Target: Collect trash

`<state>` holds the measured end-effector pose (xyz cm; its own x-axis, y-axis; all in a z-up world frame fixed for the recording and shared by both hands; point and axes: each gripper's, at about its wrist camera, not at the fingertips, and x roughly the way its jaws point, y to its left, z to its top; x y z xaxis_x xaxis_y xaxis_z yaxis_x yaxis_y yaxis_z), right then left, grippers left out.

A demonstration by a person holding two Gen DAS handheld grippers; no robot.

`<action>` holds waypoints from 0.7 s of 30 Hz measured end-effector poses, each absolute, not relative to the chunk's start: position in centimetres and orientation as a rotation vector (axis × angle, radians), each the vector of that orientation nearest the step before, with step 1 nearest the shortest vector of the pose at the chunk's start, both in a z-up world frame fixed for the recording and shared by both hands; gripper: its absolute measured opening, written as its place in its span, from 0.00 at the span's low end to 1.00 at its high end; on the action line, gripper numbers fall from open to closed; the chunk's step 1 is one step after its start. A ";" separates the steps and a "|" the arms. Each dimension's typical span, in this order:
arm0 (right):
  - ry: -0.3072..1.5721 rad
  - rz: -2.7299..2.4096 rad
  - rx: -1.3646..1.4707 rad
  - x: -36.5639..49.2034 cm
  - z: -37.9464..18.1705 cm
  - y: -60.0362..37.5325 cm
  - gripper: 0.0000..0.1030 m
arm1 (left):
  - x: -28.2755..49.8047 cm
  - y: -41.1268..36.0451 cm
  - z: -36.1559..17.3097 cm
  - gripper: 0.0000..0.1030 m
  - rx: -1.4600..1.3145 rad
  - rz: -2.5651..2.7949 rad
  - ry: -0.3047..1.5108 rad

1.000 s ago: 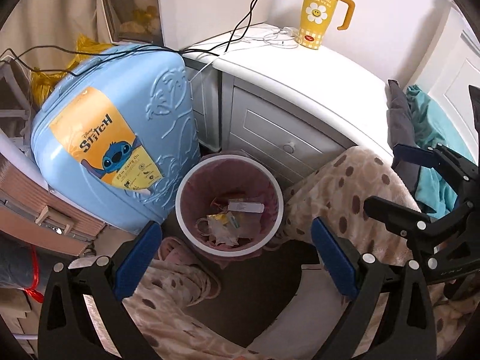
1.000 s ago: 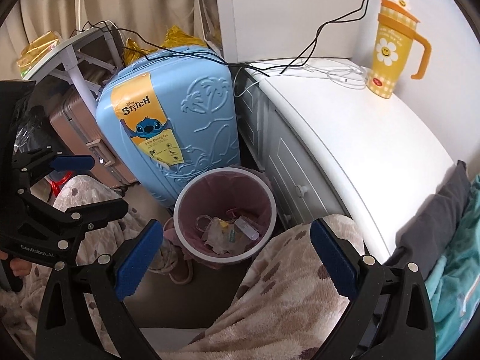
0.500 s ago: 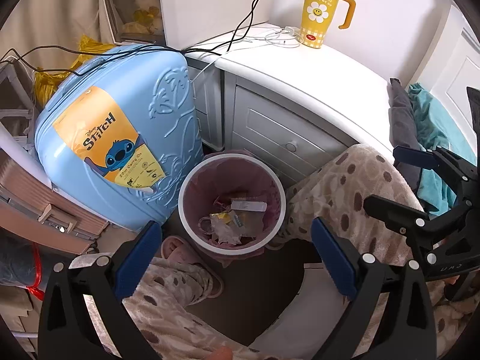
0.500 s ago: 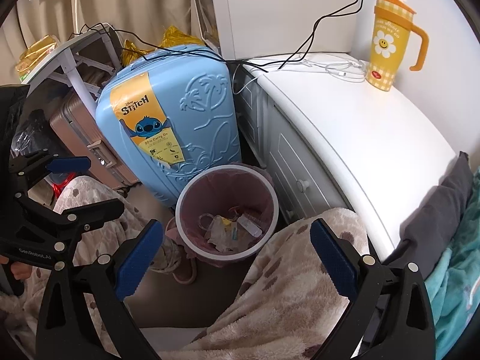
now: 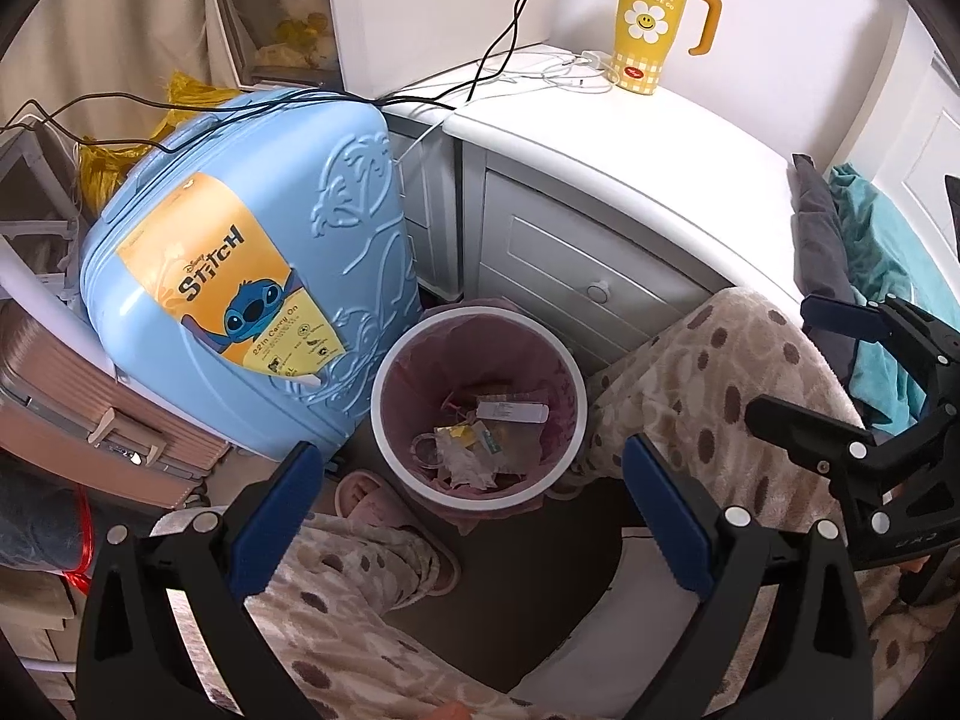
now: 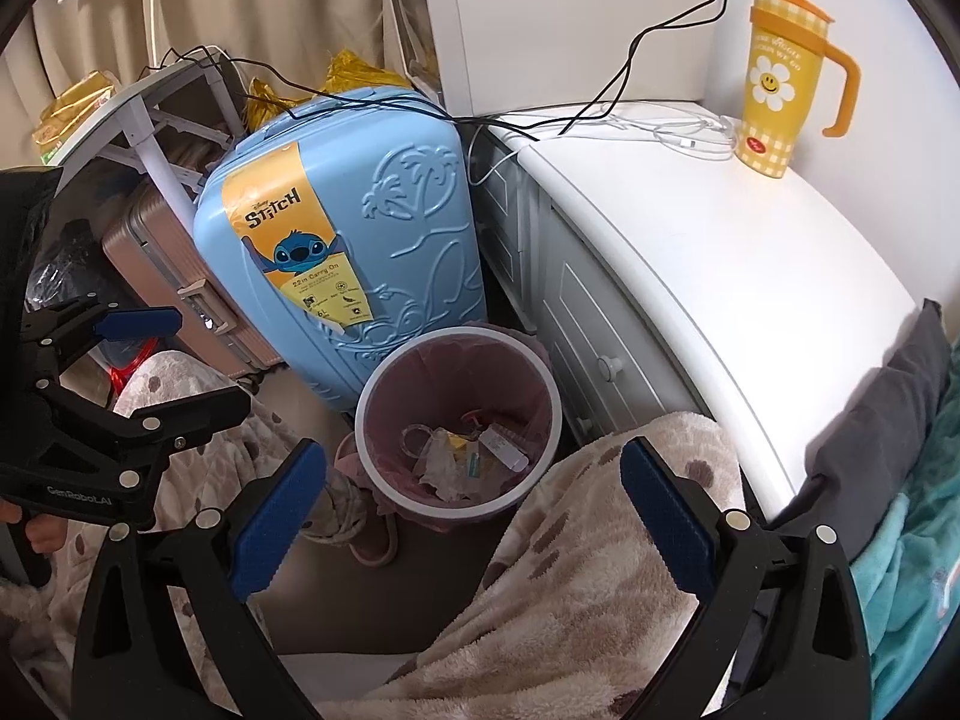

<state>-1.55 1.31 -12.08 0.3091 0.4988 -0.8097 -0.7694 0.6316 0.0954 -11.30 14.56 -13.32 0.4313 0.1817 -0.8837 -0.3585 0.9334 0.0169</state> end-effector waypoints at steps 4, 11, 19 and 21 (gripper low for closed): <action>0.934 0.857 -0.337 -1.6 -12.2 1.3 0.93 | -11.3 14.7 -13.3 0.95 -0.168 0.378 1.066; 0.948 0.858 -0.331 -1.4 -12.4 1.3 0.93 | -11.1 14.5 -13.3 0.95 -0.107 0.450 1.064; 0.957 0.859 -0.335 -1.4 -12.6 1.3 0.93 | -11.1 14.3 -13.1 0.95 -0.134 0.422 1.054; 0.958 0.860 -0.336 -1.4 -12.6 1.3 0.93 | -11.1 14.3 -13.1 0.95 -0.149 0.417 1.052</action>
